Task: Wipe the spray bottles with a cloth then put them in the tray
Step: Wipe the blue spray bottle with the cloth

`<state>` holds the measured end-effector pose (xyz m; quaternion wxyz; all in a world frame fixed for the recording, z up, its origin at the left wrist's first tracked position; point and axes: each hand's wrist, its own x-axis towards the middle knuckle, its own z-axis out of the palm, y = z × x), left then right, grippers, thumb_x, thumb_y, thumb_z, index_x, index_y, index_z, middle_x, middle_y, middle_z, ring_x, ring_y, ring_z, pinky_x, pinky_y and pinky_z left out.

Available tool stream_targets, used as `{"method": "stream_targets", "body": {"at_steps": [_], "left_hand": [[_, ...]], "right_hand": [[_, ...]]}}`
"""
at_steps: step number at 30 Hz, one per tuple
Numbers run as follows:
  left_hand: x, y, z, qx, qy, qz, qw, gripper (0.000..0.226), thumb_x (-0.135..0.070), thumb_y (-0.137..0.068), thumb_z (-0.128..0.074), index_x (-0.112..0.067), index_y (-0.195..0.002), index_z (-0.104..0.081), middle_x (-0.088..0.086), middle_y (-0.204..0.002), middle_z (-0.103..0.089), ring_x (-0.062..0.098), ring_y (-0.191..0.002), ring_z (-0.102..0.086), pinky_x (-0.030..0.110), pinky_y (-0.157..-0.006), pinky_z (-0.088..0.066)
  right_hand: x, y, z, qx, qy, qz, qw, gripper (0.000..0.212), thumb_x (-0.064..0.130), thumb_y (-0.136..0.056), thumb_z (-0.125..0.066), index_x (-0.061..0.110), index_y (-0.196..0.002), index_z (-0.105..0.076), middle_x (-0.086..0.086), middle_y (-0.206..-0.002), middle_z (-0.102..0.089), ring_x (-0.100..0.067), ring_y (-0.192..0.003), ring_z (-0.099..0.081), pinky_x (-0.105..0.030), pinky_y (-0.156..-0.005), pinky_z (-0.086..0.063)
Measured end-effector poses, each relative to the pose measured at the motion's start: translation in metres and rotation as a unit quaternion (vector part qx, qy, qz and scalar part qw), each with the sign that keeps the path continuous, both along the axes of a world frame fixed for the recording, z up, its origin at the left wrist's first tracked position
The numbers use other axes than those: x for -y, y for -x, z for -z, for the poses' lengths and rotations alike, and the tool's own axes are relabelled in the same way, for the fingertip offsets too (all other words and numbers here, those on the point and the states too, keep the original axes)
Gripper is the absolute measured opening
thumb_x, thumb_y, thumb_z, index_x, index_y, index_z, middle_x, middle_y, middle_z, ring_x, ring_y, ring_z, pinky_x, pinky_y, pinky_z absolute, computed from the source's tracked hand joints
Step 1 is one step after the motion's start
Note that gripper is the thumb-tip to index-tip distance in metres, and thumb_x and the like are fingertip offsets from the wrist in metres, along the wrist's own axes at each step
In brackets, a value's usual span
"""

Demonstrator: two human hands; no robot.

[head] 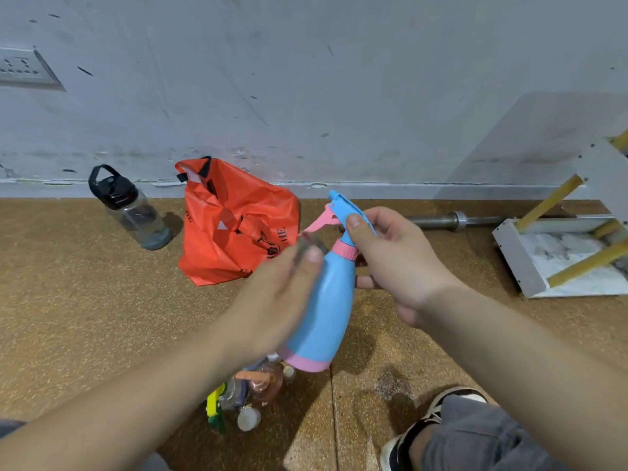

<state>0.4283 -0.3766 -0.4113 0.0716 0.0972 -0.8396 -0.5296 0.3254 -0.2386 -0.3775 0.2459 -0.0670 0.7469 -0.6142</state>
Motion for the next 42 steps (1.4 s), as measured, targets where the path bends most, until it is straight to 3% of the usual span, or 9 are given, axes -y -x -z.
{"method": "stream_targets", "body": {"at_steps": [3,7,12,15,20,23,28,37,42], "left_hand": [[-0.013,-0.01,-0.002,-0.046,0.234,0.072,0.968,0.047,-0.053,-0.106,-0.028,-0.019,-0.127,-0.052,-0.006,-0.118,-0.06,0.011,-0.11,-0.056,0.033,-0.091,-0.045],[-0.007,-0.016,0.009,-0.034,0.243,0.107,0.963,0.074,-0.057,-0.106,-0.02,-0.011,-0.164,-0.022,0.001,-0.169,-0.027,0.007,-0.156,-0.021,0.03,-0.128,-0.018],[0.017,-0.007,0.015,0.11,-0.105,0.019,0.988,0.049,-0.055,-0.107,-0.035,-0.023,-0.134,-0.062,-0.014,-0.118,-0.072,0.002,-0.109,-0.067,0.029,-0.098,-0.053],[0.004,-0.009,0.013,0.115,-0.12,-0.066,0.984,0.041,-0.044,-0.111,-0.038,-0.015,-0.108,-0.067,-0.018,-0.082,-0.07,0.005,-0.072,-0.06,0.032,-0.069,-0.047],[0.009,-0.001,0.008,0.054,-0.092,-0.188,0.976,0.035,-0.039,-0.111,-0.042,-0.021,-0.087,-0.061,-0.012,-0.065,-0.059,0.019,-0.068,-0.055,0.038,-0.066,-0.043],[0.015,0.005,-0.009,0.056,-0.222,-0.255,0.939,0.043,-0.045,-0.11,-0.041,-0.023,-0.086,-0.069,-0.011,-0.071,-0.071,0.011,-0.071,-0.066,0.033,-0.072,-0.053],[0.016,-0.003,-0.013,-0.044,-0.048,-0.019,0.998,0.019,-0.036,-0.106,-0.057,-0.022,-0.115,-0.067,-0.006,-0.089,-0.074,0.016,-0.074,-0.067,0.036,-0.067,-0.057],[0.018,0.002,-0.001,-0.01,-0.113,-0.117,0.987,0.016,-0.028,-0.105,-0.056,-0.021,-0.115,-0.067,0.001,-0.103,-0.075,0.011,-0.089,-0.067,0.035,-0.084,-0.054],[0.016,-0.005,0.0,-0.097,0.128,-0.035,0.986,0.008,-0.03,-0.101,-0.058,-0.023,-0.098,-0.058,-0.012,-0.075,-0.054,0.012,-0.07,-0.053,0.03,-0.063,-0.042]], "right_hand": [[0.006,-0.01,0.013,-0.059,-0.015,0.003,0.998,0.017,0.033,-0.101,-0.063,0.022,-0.088,-0.063,0.002,-0.076,-0.065,-0.011,-0.07,-0.057,-0.047,-0.074,-0.058],[0.007,-0.007,0.008,-0.062,0.003,0.025,0.998,0.016,0.029,-0.103,-0.062,0.02,-0.089,-0.065,0.009,-0.075,-0.065,-0.007,-0.069,-0.058,-0.039,-0.075,-0.056],[0.001,0.003,-0.004,-0.057,0.032,0.023,0.998,0.017,0.026,-0.104,-0.059,0.014,-0.093,-0.064,0.003,-0.08,-0.068,-0.011,-0.074,-0.065,-0.06,-0.089,-0.056],[0.002,-0.006,-0.003,-0.087,0.035,-0.047,0.994,0.013,0.021,-0.104,-0.06,0.012,-0.095,-0.063,0.009,-0.075,-0.064,0.001,-0.064,-0.064,-0.041,-0.078,-0.059],[0.0,-0.001,-0.008,-0.077,0.015,-0.109,0.991,0.012,0.027,-0.103,-0.06,0.02,-0.095,-0.065,0.003,-0.084,-0.065,-0.008,-0.075,-0.061,-0.048,-0.081,-0.06],[-0.006,0.008,-0.008,-0.073,0.012,-0.132,0.988,0.013,0.028,-0.103,-0.061,0.016,-0.099,-0.065,0.0,-0.089,-0.067,-0.012,-0.081,-0.06,-0.045,-0.078,-0.057],[-0.009,0.012,-0.001,-0.104,0.019,-0.193,0.975,0.008,0.02,-0.103,-0.062,0.015,-0.106,-0.067,-0.013,-0.096,-0.069,-0.015,-0.085,-0.061,-0.05,-0.083,-0.056],[-0.005,0.02,-0.001,-0.048,-0.05,-0.039,0.997,0.028,0.028,-0.109,-0.048,0.01,-0.104,-0.069,-0.007,-0.081,-0.065,-0.018,-0.07,-0.059,-0.031,-0.057,-0.052],[-0.001,0.006,-0.008,0.129,-0.021,-0.11,0.985,0.06,0.057,-0.102,-0.049,0.0,-0.106,-0.066,-0.015,-0.075,-0.065,-0.023,-0.06,-0.058,-0.034,-0.052,-0.052]]}}
